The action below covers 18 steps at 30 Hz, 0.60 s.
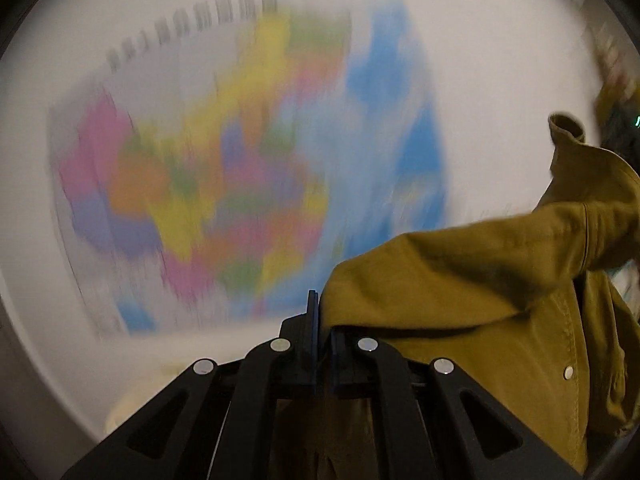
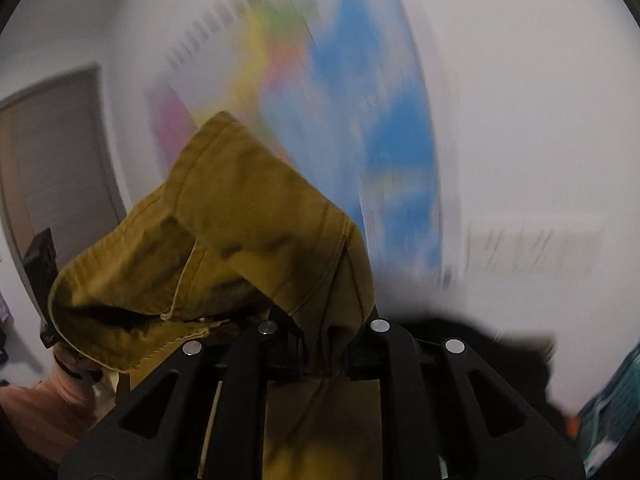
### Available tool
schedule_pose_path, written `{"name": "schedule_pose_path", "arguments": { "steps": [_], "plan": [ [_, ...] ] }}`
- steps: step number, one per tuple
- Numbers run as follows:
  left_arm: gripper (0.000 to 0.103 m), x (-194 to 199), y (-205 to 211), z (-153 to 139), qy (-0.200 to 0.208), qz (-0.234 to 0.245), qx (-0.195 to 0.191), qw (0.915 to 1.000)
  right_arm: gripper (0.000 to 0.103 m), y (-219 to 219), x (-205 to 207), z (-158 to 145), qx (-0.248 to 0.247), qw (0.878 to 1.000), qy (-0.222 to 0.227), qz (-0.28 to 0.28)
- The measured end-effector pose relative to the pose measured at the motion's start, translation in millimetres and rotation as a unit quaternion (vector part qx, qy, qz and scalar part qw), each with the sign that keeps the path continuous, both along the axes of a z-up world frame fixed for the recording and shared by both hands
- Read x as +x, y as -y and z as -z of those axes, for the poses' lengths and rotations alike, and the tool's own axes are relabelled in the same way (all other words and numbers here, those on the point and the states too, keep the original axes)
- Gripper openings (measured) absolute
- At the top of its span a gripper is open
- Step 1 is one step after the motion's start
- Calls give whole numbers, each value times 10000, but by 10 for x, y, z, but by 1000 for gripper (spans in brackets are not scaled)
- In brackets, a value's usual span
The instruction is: Fold large clothes
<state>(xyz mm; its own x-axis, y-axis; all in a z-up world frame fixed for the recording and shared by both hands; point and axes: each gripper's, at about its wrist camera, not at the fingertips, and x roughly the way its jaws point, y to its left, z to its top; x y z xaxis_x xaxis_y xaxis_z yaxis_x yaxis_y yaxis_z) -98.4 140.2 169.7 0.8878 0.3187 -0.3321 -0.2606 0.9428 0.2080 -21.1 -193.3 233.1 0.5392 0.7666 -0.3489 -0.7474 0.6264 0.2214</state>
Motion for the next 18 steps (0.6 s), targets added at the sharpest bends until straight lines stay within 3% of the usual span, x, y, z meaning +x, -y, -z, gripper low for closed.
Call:
{"name": "schedule_pose_path", "arguments": {
  "steps": [3, 6, 8, 10, 11, 12, 13, 14, 15, 16, 17, 18],
  "plan": [
    [3, 691, -346, 769, -967, -226, -456, 9940, 13, -495, 844, 947, -542, 9925, -1098, -4],
    [2, 1181, -565, 1350, -1604, -351, -696, 9840, 13, -873, 1287, 1650, -997, 9801, -1715, 116],
    [2, 1330, -661, 1536, -1860, -387, -814, 9784, 13, -947, 1499, 1900, -1006, 9741, -2022, 95],
    [5, 1506, -878, 1665, -2178, -615, -1187, 9668, 18, -925, 1685, 1949, -875, 9687, -2316, 166],
    [7, 1541, -950, 1713, -2313, -699, -1280, 9619, 31, -890, 1758, 1947, -882, 9670, -2379, 250],
    [14, 1624, -1028, 1759, -2442, -717, -1341, 9577, 52, -874, 1883, 1933, -987, 9646, -2404, 446],
    [30, 1613, -1069, 1742, -2506, -713, -1319, 9564, 62, -874, 1876, 1929, -1139, 9610, -2435, 652],
    [40, 1616, -1103, 1758, -2593, -745, -1324, 9538, 71, -834, 1921, 1963, -1253, 9549, -2561, 829],
    [46, 1613, -1144, 1748, -2640, -653, -1432, 9516, 70, -784, 1925, 1963, -1176, 9548, -2613, 795],
    [46, 1549, -1165, 1722, -2598, -504, -1502, 9526, 73, -719, 1887, 1941, -1076, 9569, -2600, 717],
    [48, 1447, -1177, 1698, -2492, -385, -1503, 9559, 82, -631, 1835, 1909, -1010, 9591, -2554, 681],
    [54, 1369, -1155, 1642, -2406, -263, -1511, 9584, 88, -518, 1754, 1864, -960, 9615, -2480, 693]
  ]
}}
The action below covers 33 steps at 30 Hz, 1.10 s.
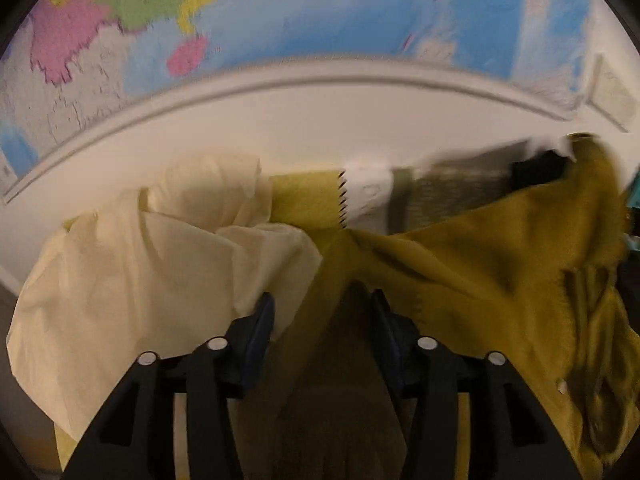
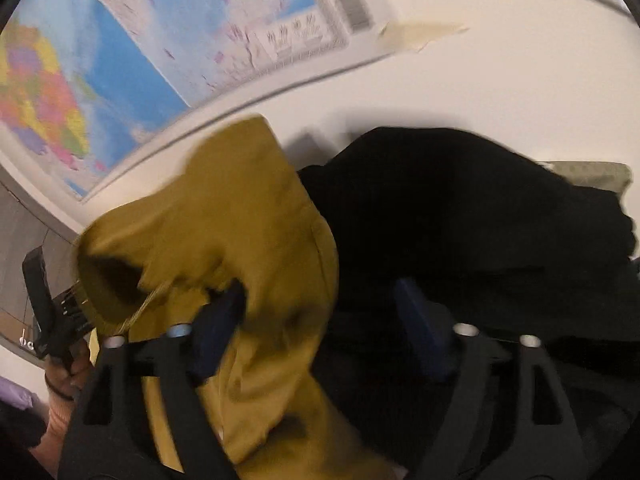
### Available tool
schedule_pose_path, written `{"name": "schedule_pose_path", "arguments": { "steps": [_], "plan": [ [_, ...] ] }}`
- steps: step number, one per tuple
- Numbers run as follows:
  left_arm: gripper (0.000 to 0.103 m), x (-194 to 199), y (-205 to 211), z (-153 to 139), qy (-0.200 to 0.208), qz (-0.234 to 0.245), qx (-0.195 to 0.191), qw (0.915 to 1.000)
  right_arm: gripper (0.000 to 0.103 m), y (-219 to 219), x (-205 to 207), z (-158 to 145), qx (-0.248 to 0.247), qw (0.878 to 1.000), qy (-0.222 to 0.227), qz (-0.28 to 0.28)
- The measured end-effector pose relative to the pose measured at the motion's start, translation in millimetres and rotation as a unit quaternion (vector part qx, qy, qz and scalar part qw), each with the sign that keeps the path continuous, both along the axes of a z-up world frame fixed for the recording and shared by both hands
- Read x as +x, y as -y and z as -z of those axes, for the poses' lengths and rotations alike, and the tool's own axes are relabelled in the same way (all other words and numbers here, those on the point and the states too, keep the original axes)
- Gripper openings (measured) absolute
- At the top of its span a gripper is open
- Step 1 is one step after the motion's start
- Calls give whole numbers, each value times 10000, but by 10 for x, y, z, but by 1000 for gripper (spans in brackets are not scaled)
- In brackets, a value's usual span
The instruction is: Fold large clothes
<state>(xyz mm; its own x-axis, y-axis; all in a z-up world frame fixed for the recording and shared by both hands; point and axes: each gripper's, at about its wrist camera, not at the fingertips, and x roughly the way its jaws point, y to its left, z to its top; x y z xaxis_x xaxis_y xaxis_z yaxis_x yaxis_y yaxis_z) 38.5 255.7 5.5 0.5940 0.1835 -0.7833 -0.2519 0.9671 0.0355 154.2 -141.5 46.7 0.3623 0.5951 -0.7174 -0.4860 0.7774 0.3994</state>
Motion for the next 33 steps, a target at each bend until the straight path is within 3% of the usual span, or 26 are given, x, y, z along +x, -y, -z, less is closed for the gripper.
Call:
{"name": "schedule_pose_path", "arguments": {
  "steps": [2, 4, 6, 9, 11, 13, 14, 15, 16, 17, 21, 23, 25, 26, 27, 29, 30, 31, 33],
  "plan": [
    [61, -220, 105, -163, 343, 424, -32, 9985, 89, 226, -183, -101, -1, 9997, 209, -143],
    [79, -380, 314, -292, 575, 902, 244, 9940, 93, 378, -459, -172, -117, 9987, 387, -326],
    [80, -448, 535, -356, 693, 1324, 484, 9876, 97, 485, -836, -151, -229, 9960, 512, -702],
    [81, -295, 805, -324, 657, 1749, 544, 9809, 97, 462, -1414, -40, -548, 9885, 602, -1275],
    [81, -121, 915, -248, 505, 1671, 680, 9823, 97, 351, -1681, 113, -1016, 9803, 733, -1530],
    [81, 127, 984, -166, 264, 1555, 574, 9858, 92, 174, -1760, 209, -1333, 9735, 778, -1687],
    [80, 237, 984, -126, 106, 1410, 560, 9884, 63, 62, -1749, 218, -1429, 9715, 829, -1699],
    [76, 370, 936, -82, -3, 1280, 562, 9902, 16, 80, -1738, 233, -1505, 9703, 829, -1705],
    [71, 422, 894, -69, -78, 1170, 523, 9917, 3, 138, -1691, 202, -1460, 9736, 758, -1581],
    [71, 512, 832, -33, -134, 1073, 436, 9932, 4, 345, -1593, 58, -1096, 9833, 649, -1297],
    [67, 636, 585, -26, -121, 551, 325, 9979, 4, 1121, -1449, -418, -615, 9925, 1026, -236],
    [67, 665, 485, 33, -208, 340, 362, 9985, 6, 1503, -1276, -442, -366, 9948, 887, 337],
    [67, 701, 402, 130, -390, 152, 326, 9986, 10, 1817, -1074, -223, -521, 9916, 607, 1019],
    [67, 718, 377, 171, -467, 95, 315, 9984, 22, 1938, -969, -43, -574, 9903, 272, 1235],
    [67, 715, 349, 210, -541, 13, 317, 9980, 41, 2024, -904, 112, -754, 9864, 49, 1458],
    [66, 668, 364, 206, -521, 20, 386, 9979, 54, 2085, -949, 262, -886, 9799, 13, 1789],
    [67, 618, 402, 165, -459, 57, 474, 9978, 69, 2081, -1019, 243, -739, 9826, 88, 1704],
    [67, 556, 447, 105, -363, 88, 541, 9978, 77, 2055, -1125, 179, -689, 9819, 282, 1743],
    [69, 489, 550, -38, -177, 238, 579, 9979, 83, 1941, -1421, -64, -671, 9795, 913, 1666]
  ]
}}
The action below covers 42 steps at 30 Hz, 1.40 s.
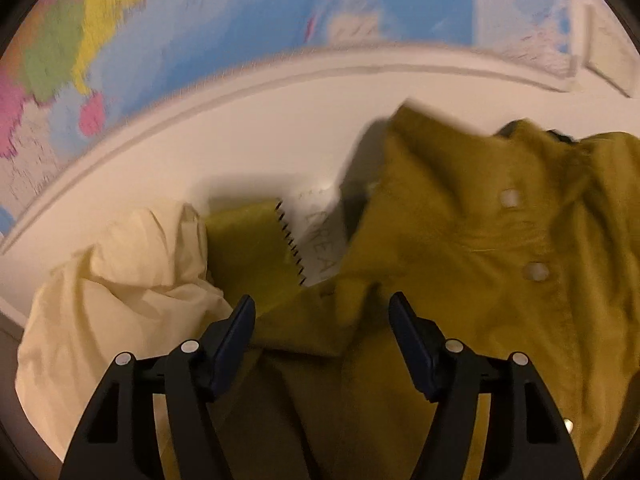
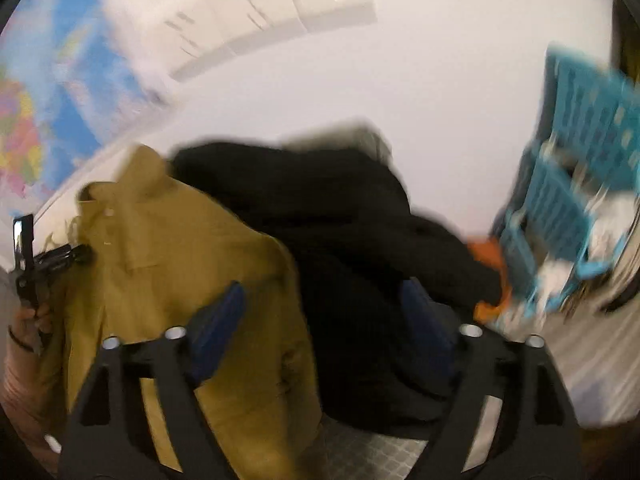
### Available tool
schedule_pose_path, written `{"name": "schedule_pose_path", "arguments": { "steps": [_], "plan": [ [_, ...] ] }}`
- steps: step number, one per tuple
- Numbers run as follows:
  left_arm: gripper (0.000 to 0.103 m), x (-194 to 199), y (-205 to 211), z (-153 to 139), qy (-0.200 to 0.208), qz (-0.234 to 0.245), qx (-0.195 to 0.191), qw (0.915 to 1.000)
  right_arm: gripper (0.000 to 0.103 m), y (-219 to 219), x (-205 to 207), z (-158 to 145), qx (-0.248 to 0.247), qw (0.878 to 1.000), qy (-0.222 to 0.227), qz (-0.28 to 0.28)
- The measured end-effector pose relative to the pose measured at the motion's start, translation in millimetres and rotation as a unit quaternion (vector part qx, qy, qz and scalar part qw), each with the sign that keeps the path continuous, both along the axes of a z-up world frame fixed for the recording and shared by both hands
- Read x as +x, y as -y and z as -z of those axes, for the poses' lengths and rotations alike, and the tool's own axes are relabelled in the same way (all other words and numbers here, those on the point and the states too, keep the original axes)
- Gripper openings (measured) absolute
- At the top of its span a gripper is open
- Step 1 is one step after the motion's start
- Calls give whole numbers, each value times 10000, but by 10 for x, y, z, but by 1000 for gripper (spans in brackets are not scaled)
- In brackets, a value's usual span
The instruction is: Fold large clothes
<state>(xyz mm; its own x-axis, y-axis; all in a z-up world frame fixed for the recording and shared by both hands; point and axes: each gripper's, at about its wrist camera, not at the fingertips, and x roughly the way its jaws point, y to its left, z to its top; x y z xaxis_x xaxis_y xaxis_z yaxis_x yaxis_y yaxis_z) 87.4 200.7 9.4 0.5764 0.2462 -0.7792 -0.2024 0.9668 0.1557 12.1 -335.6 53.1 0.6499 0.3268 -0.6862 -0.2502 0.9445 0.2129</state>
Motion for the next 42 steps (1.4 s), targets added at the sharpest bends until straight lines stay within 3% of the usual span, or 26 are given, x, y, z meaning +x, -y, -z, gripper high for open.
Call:
{"name": "schedule_pose_path", "arguments": {
  "steps": [3, 7, 8, 10, 11, 12, 14, 17, 20, 22, 23, 24, 26, 28, 29, 31, 33, 35, 39, 42],
  "plan": [
    [75, -200, 205, -212, 337, 307, 81, 9989, 95, -267, -521, -218, -30, 9958, 531, -748],
    [78, -388, 508, -361, 499, 767, 52, 9958, 97, -892, -1082, 31, -1448, 9733, 688, -1640],
    [78, -422, 573, -376, 509, 882, 34, 9948, 95, -1038, -1180, 210, -2082, 9602, 698, -1723],
    [80, -498, 710, -383, 544, 1010, 166, 9933, 63, -1104, -1125, 439, -2681, 9486, 561, -1587],
    [80, -520, 746, -370, 555, 1051, 264, 9926, 25, -1001, -1013, 487, -2535, 9556, 267, -1477],
    [80, -544, 795, -379, 548, 1078, 328, 9921, 7, -806, -881, 439, -2028, 9706, -9, -1299],
    [80, -613, 788, -359, 535, 1078, 274, 9923, 7, -402, -746, 188, -990, 9899, -35, -1009],
    [81, -690, 715, -324, 602, 901, 297, 9937, 7, 401, -557, -186, 309, 9992, 187, -190],
    [83, -826, 414, -273, 677, 694, 214, 9951, 10, 981, -302, -42, 1398, 9894, -262, 307],
    [85, -988, 177, -286, 687, 445, 250, 9963, 16, 1063, -139, 196, 1288, 9884, -598, 529],
    [86, -1069, 85, -279, 670, 354, 255, 9968, 25, 1040, -30, 379, 1085, 9885, -885, 577],
    [86, -1164, -28, -267, 638, 227, 264, 9974, 42, 1014, 10, 499, 987, 9877, -1051, 599],
    [88, -1378, -244, -252, 600, 58, 184, 9980, 52, 975, 50, 688, 889, 9862, -1201, 710],
    [90, -1534, -426, -201, 535, 49, -56, 9985, 60, 970, -27, 675, 933, 9867, -1046, 825],
    [90, -1622, -510, -180, 514, -6, -145, 9986, 70, 991, -123, 597, 986, 9868, -869, 942],
    [95, -1824, -638, -121, 469, 123, -514, 9975, 76, 1013, -255, 425, 946, 9891, -459, 1029],
    [96, -1976, -725, -54, 476, 140, -737, 9960, 90, 957, -423, 224, 864, 9918, 7, 940],
    [96, -2030, -760, 14, 389, 9, -641, 9972, 92, 810, -605, 93, 879, 9933, 345, 665],
    [96, -1982, -789, 310, -9, 449, -1494, 9878, 92, 373, -805, 75, 771, 9958, 497, 4],
    [94, -1821, -755, 593, -472, 608, -1780, 9810, 92, 29, -826, 205, 651, 9965, 344, -384]
  ]
}}
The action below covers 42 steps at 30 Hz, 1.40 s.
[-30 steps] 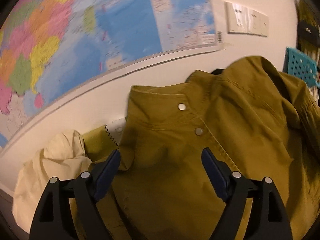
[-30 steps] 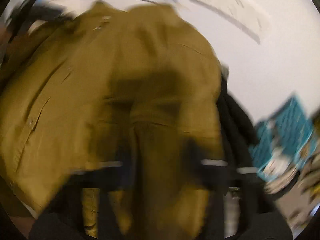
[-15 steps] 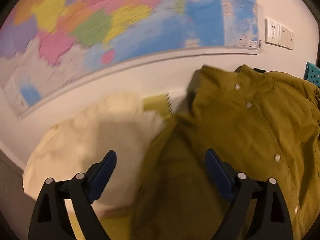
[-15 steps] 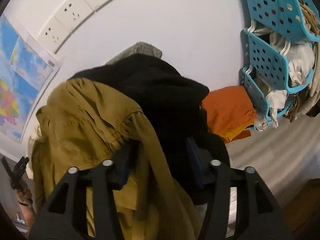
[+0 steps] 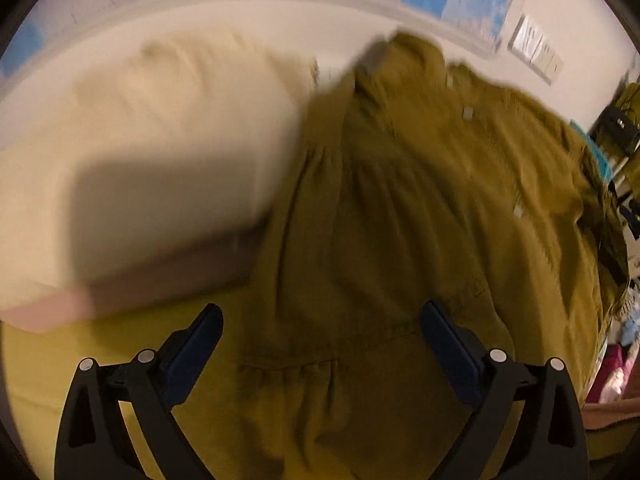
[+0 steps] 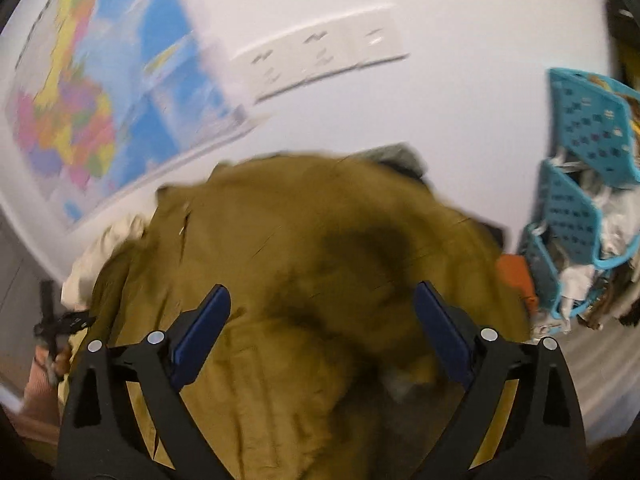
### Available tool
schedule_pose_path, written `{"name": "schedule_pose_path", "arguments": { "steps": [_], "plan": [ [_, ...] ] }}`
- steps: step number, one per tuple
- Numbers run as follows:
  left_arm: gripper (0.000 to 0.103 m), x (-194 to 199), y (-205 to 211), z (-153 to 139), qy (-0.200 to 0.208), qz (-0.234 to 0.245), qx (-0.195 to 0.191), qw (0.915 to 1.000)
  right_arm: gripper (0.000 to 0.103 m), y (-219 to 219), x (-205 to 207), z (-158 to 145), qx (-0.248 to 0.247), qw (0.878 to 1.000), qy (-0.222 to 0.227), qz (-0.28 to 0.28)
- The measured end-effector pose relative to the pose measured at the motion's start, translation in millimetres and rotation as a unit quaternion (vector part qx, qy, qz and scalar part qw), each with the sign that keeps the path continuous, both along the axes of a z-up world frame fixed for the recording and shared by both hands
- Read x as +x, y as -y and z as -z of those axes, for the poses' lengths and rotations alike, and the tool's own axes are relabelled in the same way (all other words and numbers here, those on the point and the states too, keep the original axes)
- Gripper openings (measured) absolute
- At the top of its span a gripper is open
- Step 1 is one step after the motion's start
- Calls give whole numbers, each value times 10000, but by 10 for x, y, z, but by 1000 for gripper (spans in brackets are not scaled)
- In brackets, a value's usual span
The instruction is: Fold large clothes
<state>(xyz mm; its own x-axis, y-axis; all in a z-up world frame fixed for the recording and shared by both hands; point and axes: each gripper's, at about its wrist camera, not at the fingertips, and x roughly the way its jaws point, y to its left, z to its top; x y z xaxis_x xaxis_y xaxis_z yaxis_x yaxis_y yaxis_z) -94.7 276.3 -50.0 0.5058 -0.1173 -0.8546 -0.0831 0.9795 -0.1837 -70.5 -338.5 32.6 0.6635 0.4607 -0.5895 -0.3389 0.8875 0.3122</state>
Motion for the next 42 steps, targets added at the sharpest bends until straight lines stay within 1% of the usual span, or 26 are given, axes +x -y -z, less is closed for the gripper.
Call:
{"name": "schedule_pose_path", "arguments": {
  "steps": [2, 4, 5, 7, 10, 11, 13, 15, 17, 18, 19, 20, 21, 22, 23, 24, 25, 26, 27, 29, 31, 32, 33, 36, 39, 42],
  "plan": [
    [68, 11, 43, 1, 118, 184, -208, 9995, 92, -170, 14, 66, 23, 9997, -104, -211],
    [5, 9, 92, -116, 294, 124, -23, 9995, 92, -289, 36, 122, 60, 9993, -194, -318],
    [6, 21, 120, -194, 395, 88, 82, 9991, 92, -358, 43, 143, 30, 9991, -230, -356],
    [5, -64, 139, -531, 896, -181, 648, 9937, 92, -458, 31, 136, -14, 9988, -230, -433],
    [4, -190, 20, -1250, 1769, -665, 1080, 9760, 92, -582, 2, 85, 9, 9981, -168, -585],
    [4, -218, -42, -1449, 1961, -868, 1233, 9689, 92, -625, -14, 66, -7, 9980, -128, -619],
    [4, -210, -210, -1666, 2071, -1218, 1421, 9603, 92, -679, -22, 60, -3, 9976, -126, -688],
    [5, -129, -406, -1668, 1859, -1640, 1734, 9532, 92, -731, -18, 104, -52, 9975, -183, -688],
    [6, 35, -551, -1478, 1422, -1968, 2024, 9487, 92, -775, -4, 192, -107, 9966, -314, -753],
    [11, 165, -563, -1253, 1036, -2057, 2349, 9443, 92, -787, 4, 236, -124, 9964, -380, -754],
    [23, 273, -556, -1037, 651, -2162, 2749, 9346, 92, -788, 13, 284, -148, 9960, -452, -754],
    [30, 361, -526, -831, 296, -2233, 3129, 9227, 92, -774, 17, 342, -183, 9956, -534, -748],
    [45, 358, -494, -710, 166, -2236, 3333, 9158, 92, -758, 13, 378, -216, 9955, -578, -715],
    [46, 308, -483, -656, 187, -2264, 3433, 9113, 92, -736, 4, 412, -261, 9954, -631, -680],
    [46, 227, -420, -670, 380, -2297, 3396, 9113, 92, -698, -22, 443, -301, 9951, -693, -646],
    [53, 128, -390, -706, 552, -2275, 3258, 9160, 92, -654, -60, 457, -303, 9950, -716, -629],
    [69, -21, -354, -796, 859, -2225, 2935, 9257, 92, -605, -107, 466, -293, 9949, -726, -629],
    [76, -147, -338, -862, 1124, -2160, 2686, 9320, 93, -535, -179, 475, -292, 9948, -740, -641],
    [79, -322, -246, -962, 1524, -2007, 2374, 9382, 94, -484, -232, 487, -298, 9945, -761, -658],
    [81, -622, -37, -1087, 1988, -1547, 1966, 9476, 94, -370, -358, 547, -335, 9935, -866, -665],
    [88, -794, 197, -1104, 2160, -1087, 1641, 9564, 94, -276, -469, 639, -343, 9916, -1027, -712],
    [90, -917, 335, -1096, 2252, -734, 1358, 9620, 93, -236, -560, 697, -383, 9904, -1087, -759],
    [92, -984, 415, -1068, 2282, -540, 1165, 9651, 93, -219, -628, 725, -423, 9897, -1099, -819],
    [92, -1099, 697, -848, 2018, 16, 680, 9771, 92, -136, -792, 722, -520, 9913, -939, -763],
    [93, -1104, 897, -489, 1471, 286, 328, 9882, 92, 11, -870, 635, -388, 9961, -571, -549],
    [93, -1065, 946, -176, 923, 394, -5, 9949, 93, 90, -764, 663, -389, 9967, -588, -410]
  ]
}}
